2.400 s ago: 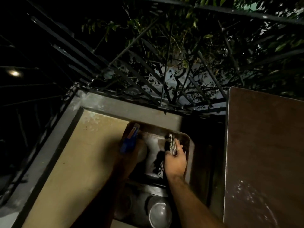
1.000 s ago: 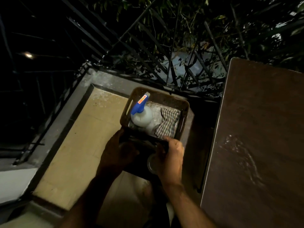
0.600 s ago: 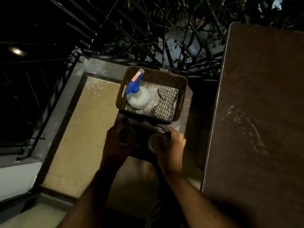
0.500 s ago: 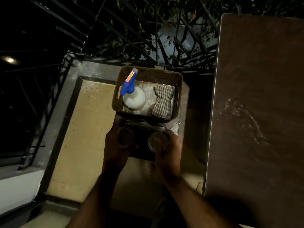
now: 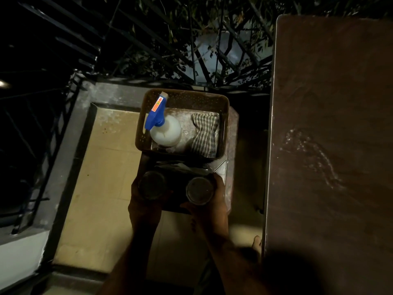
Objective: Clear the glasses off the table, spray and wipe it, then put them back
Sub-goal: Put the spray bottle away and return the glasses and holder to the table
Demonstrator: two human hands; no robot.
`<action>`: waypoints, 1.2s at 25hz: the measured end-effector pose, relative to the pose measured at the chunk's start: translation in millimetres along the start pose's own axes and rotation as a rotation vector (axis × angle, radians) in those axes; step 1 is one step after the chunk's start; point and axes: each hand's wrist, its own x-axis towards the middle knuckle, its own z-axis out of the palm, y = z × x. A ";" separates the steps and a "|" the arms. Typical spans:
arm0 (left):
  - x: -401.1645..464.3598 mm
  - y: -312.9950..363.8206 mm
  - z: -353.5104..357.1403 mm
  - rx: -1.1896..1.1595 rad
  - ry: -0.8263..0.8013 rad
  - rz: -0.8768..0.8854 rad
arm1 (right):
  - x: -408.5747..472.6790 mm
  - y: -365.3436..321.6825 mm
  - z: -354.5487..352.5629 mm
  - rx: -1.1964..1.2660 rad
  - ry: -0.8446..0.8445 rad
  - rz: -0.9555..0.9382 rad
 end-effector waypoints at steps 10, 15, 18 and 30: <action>-37.3 43.2 -28.0 0.212 -0.029 0.137 | -19.0 -43.0 -29.4 0.006 0.033 -0.076; -61.8 103.4 -35.7 0.035 -0.011 0.085 | -10.2 -101.5 -88.5 -0.083 0.012 -0.198; -83.5 145.6 -35.0 -0.009 0.080 0.109 | -12.3 -131.1 -126.9 -0.054 0.080 -0.230; -167.2 262.3 19.7 0.042 0.044 0.246 | -31.8 -172.1 -300.5 -0.014 0.240 -0.282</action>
